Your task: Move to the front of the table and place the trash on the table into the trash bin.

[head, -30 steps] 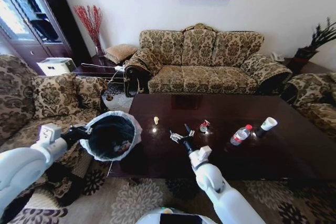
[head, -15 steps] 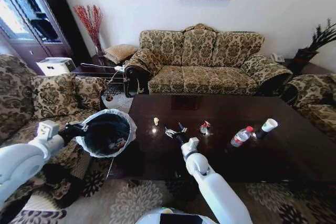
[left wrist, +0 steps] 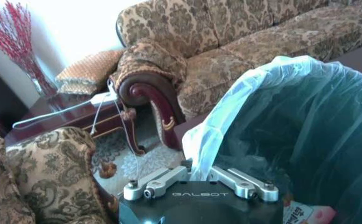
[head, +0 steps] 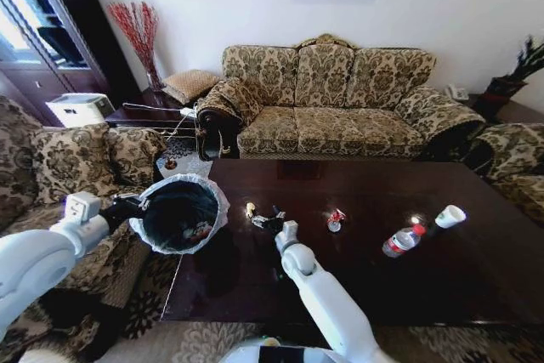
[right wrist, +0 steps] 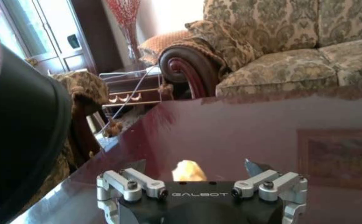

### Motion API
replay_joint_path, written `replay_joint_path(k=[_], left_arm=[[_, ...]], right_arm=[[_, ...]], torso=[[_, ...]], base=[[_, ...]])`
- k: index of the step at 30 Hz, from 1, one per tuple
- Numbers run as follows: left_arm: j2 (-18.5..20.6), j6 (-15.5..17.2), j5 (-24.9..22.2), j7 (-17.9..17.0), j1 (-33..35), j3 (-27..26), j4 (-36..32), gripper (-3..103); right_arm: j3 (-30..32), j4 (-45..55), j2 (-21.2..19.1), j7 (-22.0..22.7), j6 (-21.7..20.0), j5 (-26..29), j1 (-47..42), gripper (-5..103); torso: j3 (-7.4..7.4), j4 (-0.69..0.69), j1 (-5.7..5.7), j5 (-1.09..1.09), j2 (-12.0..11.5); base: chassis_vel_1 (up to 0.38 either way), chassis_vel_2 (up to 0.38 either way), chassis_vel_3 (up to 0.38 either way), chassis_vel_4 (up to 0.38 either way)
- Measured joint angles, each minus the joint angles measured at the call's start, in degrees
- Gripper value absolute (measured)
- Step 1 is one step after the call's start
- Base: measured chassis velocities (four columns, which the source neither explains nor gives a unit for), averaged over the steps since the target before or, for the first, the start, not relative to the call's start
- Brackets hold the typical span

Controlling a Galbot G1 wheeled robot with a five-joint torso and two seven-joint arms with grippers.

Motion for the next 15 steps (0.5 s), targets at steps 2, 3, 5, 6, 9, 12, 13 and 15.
replay_joint_path(k=[2,3,5,6,9,12,13,15], left_arm=[[-0.1,0.0,-0.1,0.0,0.1,-0.1,-0.2,0],[-0.2,0.0,-0.2,0.0,0.2,-0.2,-0.5,0],[-0.2,0.1,-0.2,0.0,0.3,-0.2,-0.7,0],[-0.2,0.1,-0.3,0.0,0.4,-0.2,-0.7,0],[-0.2,0.1,-1.1,-0.1,0.2,-0.2,-1.0,0],[-0.1,0.1,-1.3,-0.1,0.1,-0.1,-1.0,0],[0.1,0.0,-1.5,-0.1,0.0,0.1,-0.9,0],[0.1,-0.1,-1.6,-0.2,0.1,0.1,-0.8,0]], right_arm=[[0.0,-1.2,0.7,-0.3,0.3,-0.4,0.6,100],[0.1,-3.3,1.8,-0.7,0.8,-1.0,1.7,100],[0.1,-5.0,2.6,-0.9,1.2,-1.5,2.5,100],[0.1,-6.6,3.3,-1.1,2.1,-2.1,3.3,100],[0.6,-10.7,5.1,-1.4,4.1,-3.8,4.5,100],[0.9,-12.6,6.0,-1.5,4.8,-4.0,4.9,100],[1.4,-15.2,6.5,-1.5,6.1,-4.8,5.4,100],[1.7,-16.3,6.6,-1.5,6.6,-5.2,5.6,100]], torso=[[-0.01,0.01,-0.02,0.0,0.0],[-0.02,0.03,-0.03,0.0,0.0],[-0.01,0.02,-0.03,0.0,0.0],[0.0,0.01,-0.01,-0.01,0.0],[0.03,-0.06,0.06,-0.02,0.0],[0.03,-0.08,0.08,0.0,0.0],[0.03,-0.05,0.07,0.03,0.0],[0.03,-0.05,0.06,0.01,0.0]], base=[[0.0,0.0,0.0,0.0],[0.0,0.0,0.0,0.0],[0.0,0.0,0.0,0.0],[0.0,0.0,0.0,0.0],[0.0,0.0,0.0,0.0],[0.0,0.0,0.0,0.0],[0.0,0.0,0.0,0.0],[0.0,0.0,0.0,0.0]])
